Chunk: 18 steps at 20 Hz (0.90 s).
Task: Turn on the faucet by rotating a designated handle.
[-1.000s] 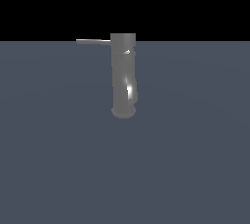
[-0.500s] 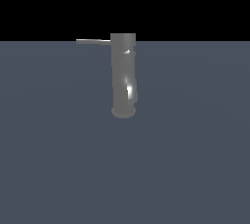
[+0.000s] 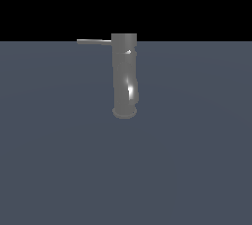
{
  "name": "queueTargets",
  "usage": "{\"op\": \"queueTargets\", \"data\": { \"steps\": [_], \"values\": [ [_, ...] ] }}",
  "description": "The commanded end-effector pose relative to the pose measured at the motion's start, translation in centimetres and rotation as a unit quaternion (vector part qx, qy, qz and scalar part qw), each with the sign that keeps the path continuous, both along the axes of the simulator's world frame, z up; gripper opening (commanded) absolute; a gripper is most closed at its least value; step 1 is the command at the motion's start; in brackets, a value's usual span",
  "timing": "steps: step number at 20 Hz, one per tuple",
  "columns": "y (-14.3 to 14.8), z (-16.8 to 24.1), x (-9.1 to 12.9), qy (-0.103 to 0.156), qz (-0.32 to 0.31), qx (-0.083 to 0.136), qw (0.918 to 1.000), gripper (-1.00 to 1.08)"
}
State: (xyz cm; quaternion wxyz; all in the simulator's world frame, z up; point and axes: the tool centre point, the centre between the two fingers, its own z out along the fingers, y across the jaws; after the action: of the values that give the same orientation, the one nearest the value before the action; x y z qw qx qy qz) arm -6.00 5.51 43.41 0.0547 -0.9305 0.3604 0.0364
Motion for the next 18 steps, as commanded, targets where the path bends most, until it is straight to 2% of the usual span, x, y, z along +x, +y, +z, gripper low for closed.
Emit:
{"op": "queueTargets", "data": {
  "steps": [1, 9, 18],
  "values": [
    [0.6, -0.9, 1.4, 0.005, -0.032, -0.001, 0.9995, -1.00],
    [2.4, -4.3, 5.7, 0.018, -0.133, -0.012, 0.9908, -1.00],
    [4.6, -8.6, 10.1, 0.024, -0.243, -0.032, 0.9691, -1.00]
  ]
}}
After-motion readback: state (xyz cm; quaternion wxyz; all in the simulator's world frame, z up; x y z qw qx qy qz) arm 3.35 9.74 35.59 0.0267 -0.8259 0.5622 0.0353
